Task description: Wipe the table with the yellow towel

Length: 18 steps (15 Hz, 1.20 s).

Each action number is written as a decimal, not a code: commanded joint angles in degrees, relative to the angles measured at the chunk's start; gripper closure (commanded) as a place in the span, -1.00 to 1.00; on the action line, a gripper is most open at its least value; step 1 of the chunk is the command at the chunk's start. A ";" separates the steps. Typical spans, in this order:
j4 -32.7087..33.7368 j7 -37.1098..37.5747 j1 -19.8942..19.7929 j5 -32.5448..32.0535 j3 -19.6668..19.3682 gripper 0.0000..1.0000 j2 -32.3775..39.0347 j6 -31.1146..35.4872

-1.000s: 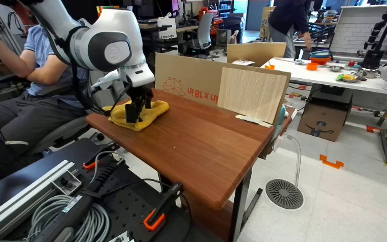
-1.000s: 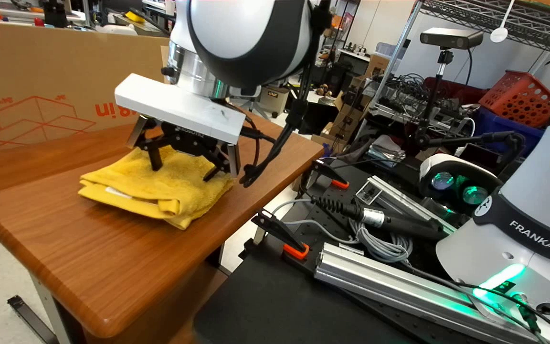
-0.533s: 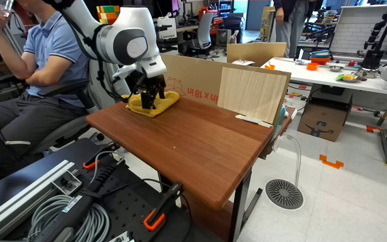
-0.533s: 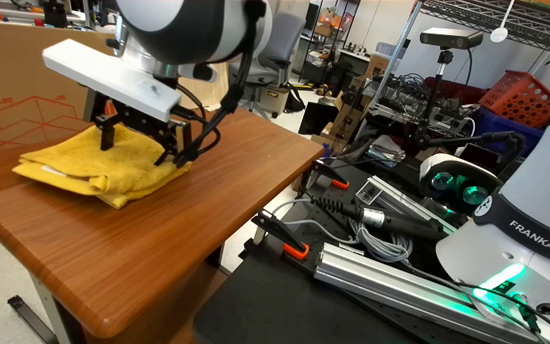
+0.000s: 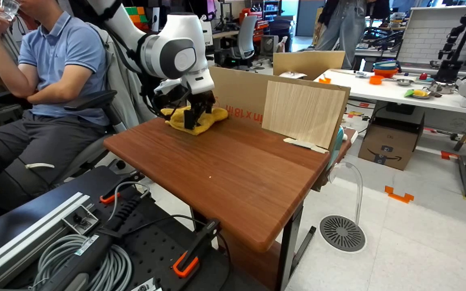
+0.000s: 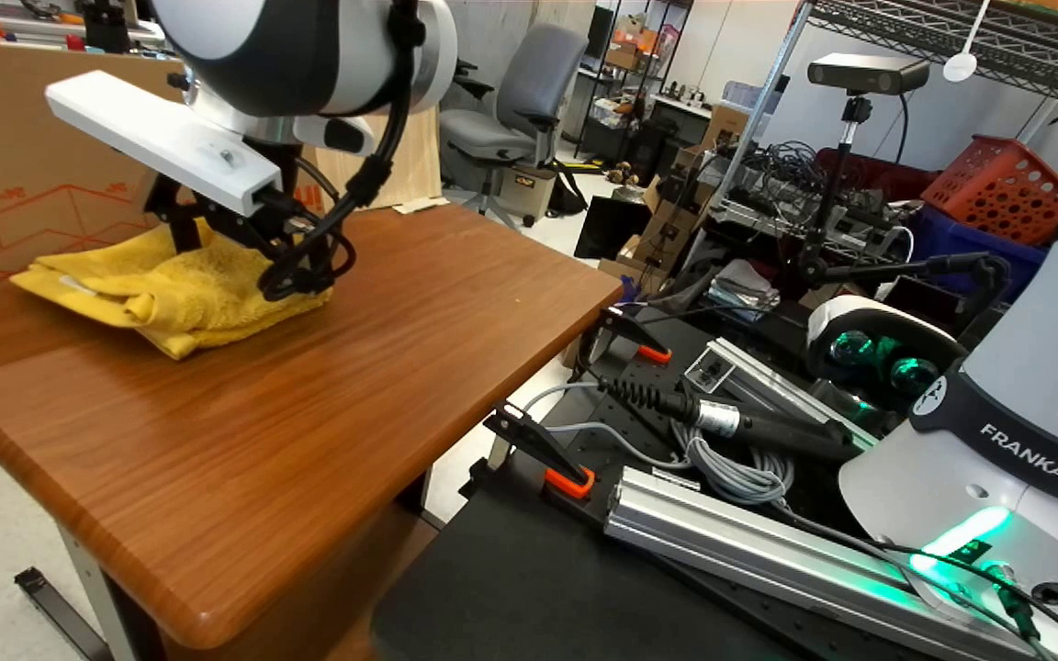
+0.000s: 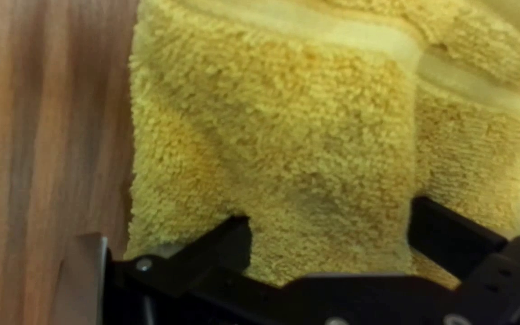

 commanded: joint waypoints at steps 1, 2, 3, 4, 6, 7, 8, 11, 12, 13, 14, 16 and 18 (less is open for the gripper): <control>-0.35 0.16 -2.89 1.37 0.56 -1.00 0.82 -1.26; -1.97 -0.59 -3.96 1.77 1.11 -1.00 -0.38 -1.20; -5.20 -2.12 -5.18 2.23 1.83 -1.00 -2.53 0.56; -6.90 -2.81 -5.84 2.44 2.00 -1.00 -3.75 1.05; -11.46 -4.96 -7.90 3.25 2.91 -1.00 -7.12 1.98; -14.28 -6.55 -9.04 3.73 3.50 -1.00 -9.32 2.39; -17.09 -7.93 -9.73 4.11 3.69 -1.00 -11.52 3.55; -25.84 -14.58 -12.57 6.42 6.29 -1.00 -19.93 8.57; -27.88 -16.33 -13.19 7.57 7.19 -1.00 -22.41 10.08; -29.75 -18.47 -14.38 9.54 8.78 -1.00 -25.01 11.01; -31.85 -20.98 -15.66 11.92 10.64 -1.00 -28.17 11.32; -35.54 -27.80 -18.63 19.01 15.15 -1.00 -35.02 10.53; -38.19 -34.03 -20.45 25.01 17.60 -1.00 -41.48 6.64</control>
